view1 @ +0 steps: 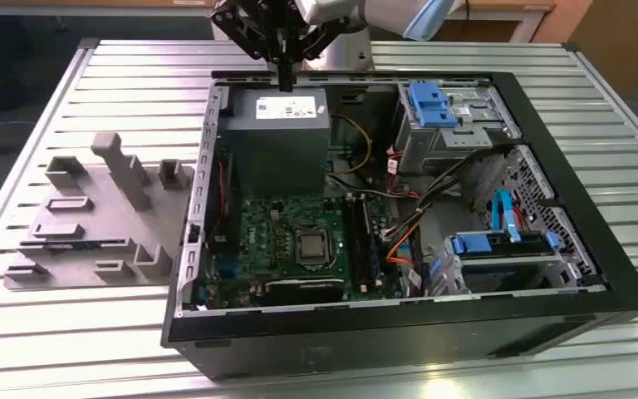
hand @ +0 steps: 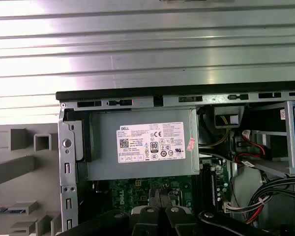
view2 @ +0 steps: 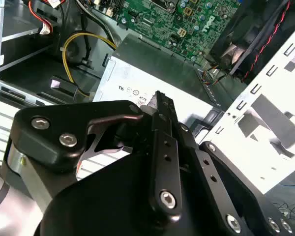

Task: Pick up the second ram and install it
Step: 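Reach for the second ram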

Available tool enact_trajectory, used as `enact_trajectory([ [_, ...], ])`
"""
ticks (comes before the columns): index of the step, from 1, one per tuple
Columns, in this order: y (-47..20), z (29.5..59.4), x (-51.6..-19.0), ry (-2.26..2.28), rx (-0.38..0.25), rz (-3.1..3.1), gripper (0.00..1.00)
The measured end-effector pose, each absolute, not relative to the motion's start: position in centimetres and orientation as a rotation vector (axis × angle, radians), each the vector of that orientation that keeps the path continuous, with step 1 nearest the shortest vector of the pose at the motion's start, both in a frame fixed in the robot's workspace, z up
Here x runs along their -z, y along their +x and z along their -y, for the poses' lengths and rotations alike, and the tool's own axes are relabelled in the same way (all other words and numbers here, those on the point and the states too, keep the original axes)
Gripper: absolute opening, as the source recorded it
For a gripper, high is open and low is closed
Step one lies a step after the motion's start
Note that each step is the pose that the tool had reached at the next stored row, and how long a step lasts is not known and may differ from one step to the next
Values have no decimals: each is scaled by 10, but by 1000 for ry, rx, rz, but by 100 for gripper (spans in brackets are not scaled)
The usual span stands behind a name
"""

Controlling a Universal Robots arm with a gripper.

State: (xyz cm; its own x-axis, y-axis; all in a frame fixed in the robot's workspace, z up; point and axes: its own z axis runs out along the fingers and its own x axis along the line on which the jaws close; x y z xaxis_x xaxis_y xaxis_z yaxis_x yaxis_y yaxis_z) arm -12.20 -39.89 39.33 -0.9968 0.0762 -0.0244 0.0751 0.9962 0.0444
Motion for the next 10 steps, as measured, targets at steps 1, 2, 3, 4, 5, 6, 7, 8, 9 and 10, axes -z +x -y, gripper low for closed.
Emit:
enact_trajectory([
  [1,-122,399,-393,118,-68,-3113,11],
  [2,-122,399,-393,118,-68,-3113,11],
  [3,-122,399,-393,118,-68,-3112,11],
  [4,-122,399,-393,118,-68,-3113,11],
  [5,-122,399,-393,118,-68,-3112,11],
  [6,-122,399,-393,118,-68,-3112,11],
  [7,-122,399,-393,118,-68,-3113,11],
  [8,-122,399,-393,118,-68,-3113,11],
  [9,-122,399,-393,118,-68,-3113,11],
  [10,-122,399,-393,118,-68,-3113,11],
])
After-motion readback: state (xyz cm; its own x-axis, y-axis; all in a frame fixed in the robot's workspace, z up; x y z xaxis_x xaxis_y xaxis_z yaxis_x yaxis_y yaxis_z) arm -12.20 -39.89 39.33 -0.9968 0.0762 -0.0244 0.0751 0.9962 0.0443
